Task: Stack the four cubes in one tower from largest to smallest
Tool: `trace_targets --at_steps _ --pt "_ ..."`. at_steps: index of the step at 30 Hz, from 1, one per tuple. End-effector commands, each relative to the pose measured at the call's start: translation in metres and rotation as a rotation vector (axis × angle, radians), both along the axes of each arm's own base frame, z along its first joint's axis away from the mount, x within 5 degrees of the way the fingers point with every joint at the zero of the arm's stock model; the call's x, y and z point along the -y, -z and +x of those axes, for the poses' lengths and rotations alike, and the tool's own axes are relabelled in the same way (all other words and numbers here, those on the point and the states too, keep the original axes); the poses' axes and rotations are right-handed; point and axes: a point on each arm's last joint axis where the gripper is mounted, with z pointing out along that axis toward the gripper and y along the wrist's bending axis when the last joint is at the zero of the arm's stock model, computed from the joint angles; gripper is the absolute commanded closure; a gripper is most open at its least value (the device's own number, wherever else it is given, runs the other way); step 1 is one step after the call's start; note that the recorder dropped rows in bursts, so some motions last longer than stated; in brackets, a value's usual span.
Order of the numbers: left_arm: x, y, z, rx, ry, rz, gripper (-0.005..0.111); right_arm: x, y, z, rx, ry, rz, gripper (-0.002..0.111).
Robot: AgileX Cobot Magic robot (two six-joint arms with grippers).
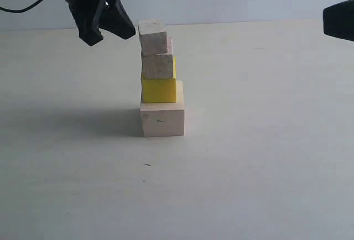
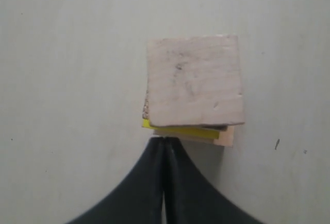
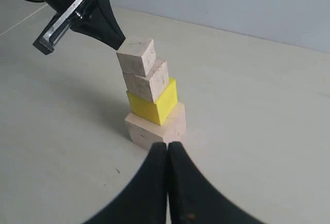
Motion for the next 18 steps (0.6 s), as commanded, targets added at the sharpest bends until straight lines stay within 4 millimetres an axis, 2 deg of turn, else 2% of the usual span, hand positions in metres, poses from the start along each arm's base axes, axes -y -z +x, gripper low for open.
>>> trace_targets --at_steps 1,18 --pt "0.0019 -0.0012 0.0 0.003 -0.014 -0.025 0.107 0.0013 0.0009 -0.0011 0.002 0.0 0.0 0.108" --pt "0.0039 -0.0031 0.0025 0.031 -0.021 -0.054 0.107 0.0014 0.0008 -0.001 0.003 0.0 -0.002 0.108"
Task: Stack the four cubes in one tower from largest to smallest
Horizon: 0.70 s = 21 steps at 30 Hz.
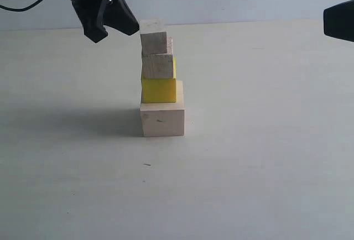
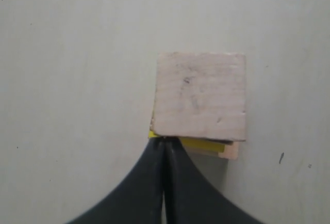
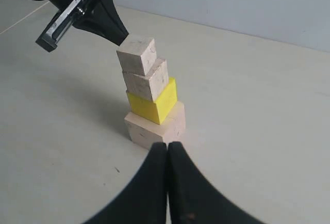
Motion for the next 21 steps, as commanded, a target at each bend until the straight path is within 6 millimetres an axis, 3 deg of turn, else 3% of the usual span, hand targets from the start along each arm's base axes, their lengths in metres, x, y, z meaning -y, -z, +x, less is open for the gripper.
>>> trace_targets --at_steps 1,21 --pt "0.0018 -0.0015 0.001 0.019 -0.009 -0.023 0.107 0.0012 0.0005 -0.0009 0.006 -0.001 0.001 0.108" --pt "0.0009 -0.0011 0.0018 0.023 -0.02 -0.014 0.107 0.0012 0.0005 -0.0009 0.006 -0.001 0.001 0.108"
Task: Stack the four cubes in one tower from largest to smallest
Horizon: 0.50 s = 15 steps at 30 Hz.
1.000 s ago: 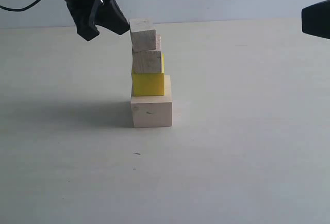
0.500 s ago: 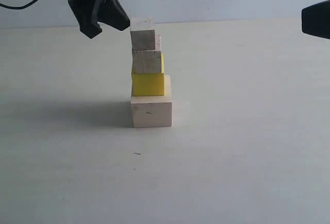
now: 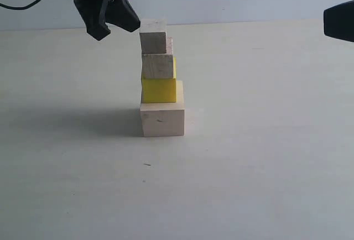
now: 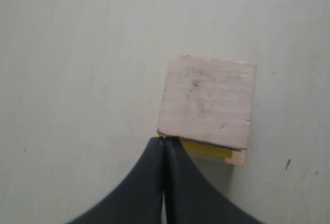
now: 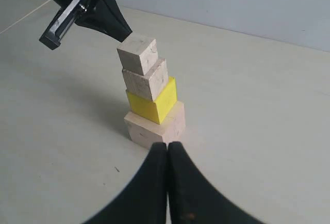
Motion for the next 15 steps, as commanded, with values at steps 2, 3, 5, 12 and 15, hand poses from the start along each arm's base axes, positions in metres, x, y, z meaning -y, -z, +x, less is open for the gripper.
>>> trace_targets --at_steps 2,3,5,12,15 --pt "-0.002 0.0 0.0 0.009 -0.023 0.023 0.107 0.001 0.0 -0.001 0.007 -0.002 0.003 0.108" --pt "-0.003 0.0 0.0 0.013 -0.028 0.035 0.107 0.001 0.0 -0.001 0.007 -0.002 0.003 0.108" --pt "-0.005 -0.004 -0.001 0.024 -0.036 0.045 0.107 0.001 0.0 -0.001 0.007 -0.002 0.003 0.108" --pt "-0.012 -0.027 -0.01 0.074 -0.068 0.012 0.107 0.001 0.0 -0.001 0.007 -0.002 0.003 0.108" --pt "-0.02 -0.042 -0.013 0.091 -0.137 -0.03 0.107 0.001 0.0 -0.001 0.007 -0.002 0.003 0.108"
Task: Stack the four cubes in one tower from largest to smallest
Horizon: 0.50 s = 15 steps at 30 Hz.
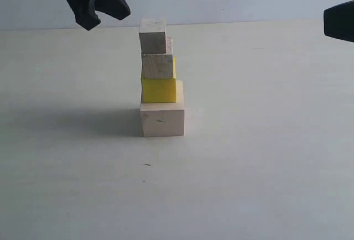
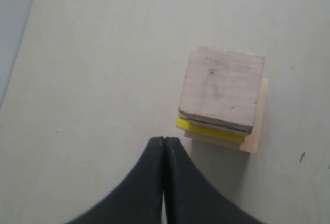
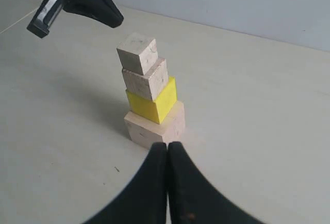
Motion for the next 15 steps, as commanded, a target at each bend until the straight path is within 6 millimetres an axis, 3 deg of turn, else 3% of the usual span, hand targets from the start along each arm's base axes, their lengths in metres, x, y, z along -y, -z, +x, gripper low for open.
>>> trace_targets --at_steps 1,8,15 --pt "-0.016 -0.025 -0.006 0.037 -0.11 -0.065 0.107 0.001 0.0 -0.001 0.007 -0.002 0.003 0.108" --pt "-0.038 -0.054 -0.016 0.036 -0.215 -0.187 0.107 0.001 0.0 -0.001 0.009 -0.002 0.001 0.108" --pt "-0.044 -0.051 -0.037 0.004 -0.275 -0.253 0.107 0.001 -0.001 0.0 0.035 -0.004 0.001 0.108"
